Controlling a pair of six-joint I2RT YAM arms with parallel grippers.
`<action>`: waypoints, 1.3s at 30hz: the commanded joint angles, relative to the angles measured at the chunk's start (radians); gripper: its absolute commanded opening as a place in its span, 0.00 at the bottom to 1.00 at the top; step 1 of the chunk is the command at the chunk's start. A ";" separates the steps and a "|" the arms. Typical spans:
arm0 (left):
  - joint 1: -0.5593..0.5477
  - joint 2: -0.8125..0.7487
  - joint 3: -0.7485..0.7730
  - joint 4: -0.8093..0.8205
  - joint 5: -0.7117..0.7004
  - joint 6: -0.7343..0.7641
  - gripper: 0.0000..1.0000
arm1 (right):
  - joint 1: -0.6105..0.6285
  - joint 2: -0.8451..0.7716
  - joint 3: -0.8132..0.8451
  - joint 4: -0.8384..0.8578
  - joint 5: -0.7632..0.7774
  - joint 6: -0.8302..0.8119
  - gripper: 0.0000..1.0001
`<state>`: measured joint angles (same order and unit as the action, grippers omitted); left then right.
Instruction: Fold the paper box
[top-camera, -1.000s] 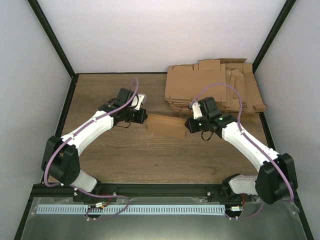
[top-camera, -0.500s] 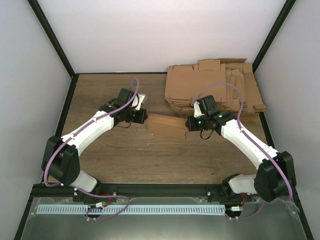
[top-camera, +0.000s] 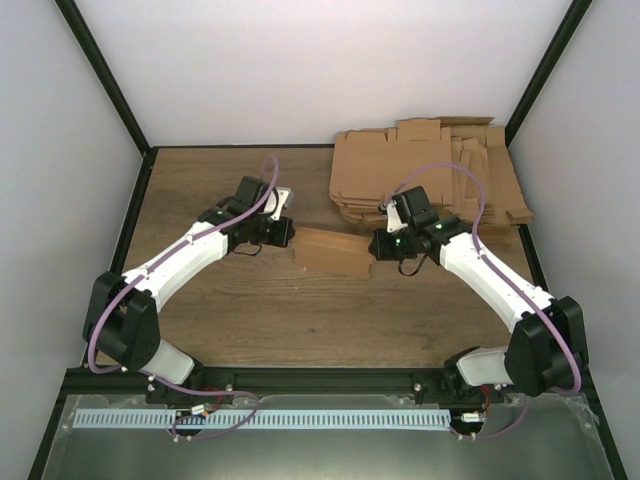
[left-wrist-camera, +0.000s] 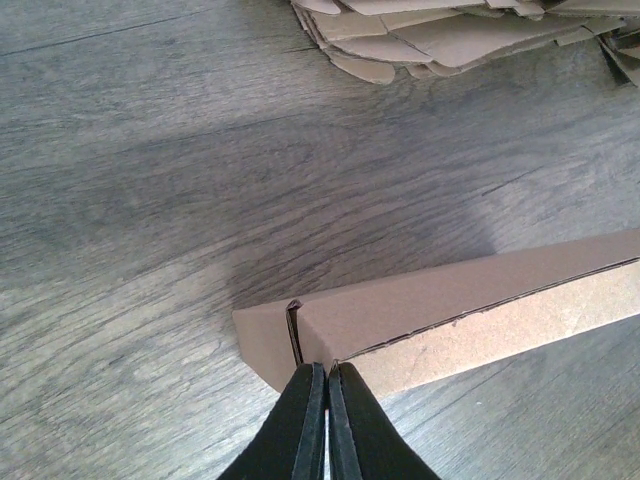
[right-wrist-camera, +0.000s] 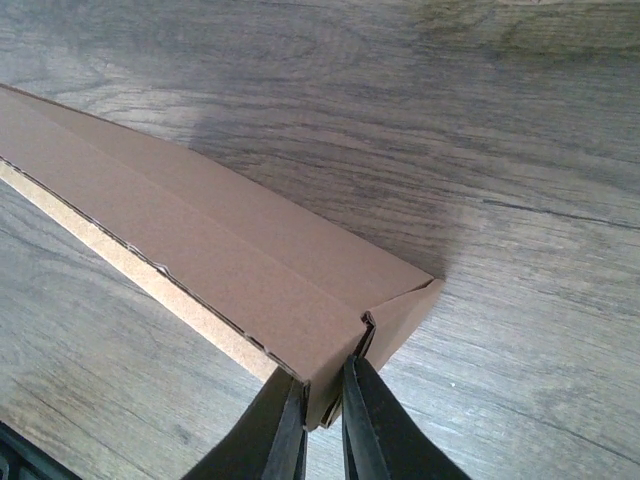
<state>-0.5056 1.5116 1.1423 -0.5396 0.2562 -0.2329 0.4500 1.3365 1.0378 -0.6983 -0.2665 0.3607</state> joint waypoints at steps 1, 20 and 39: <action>-0.027 0.012 -0.009 -0.008 0.041 -0.006 0.05 | 0.016 0.003 0.061 0.018 -0.068 0.035 0.13; -0.034 0.010 -0.012 -0.007 0.034 -0.008 0.05 | 0.029 -0.001 -0.017 -0.001 -0.025 0.017 0.12; -0.037 0.012 -0.010 -0.014 0.027 -0.005 0.04 | 0.026 -0.084 -0.158 0.119 -0.125 0.038 0.36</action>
<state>-0.5182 1.5116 1.1423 -0.5369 0.2398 -0.2348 0.4614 1.2522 0.9104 -0.5755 -0.2955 0.3798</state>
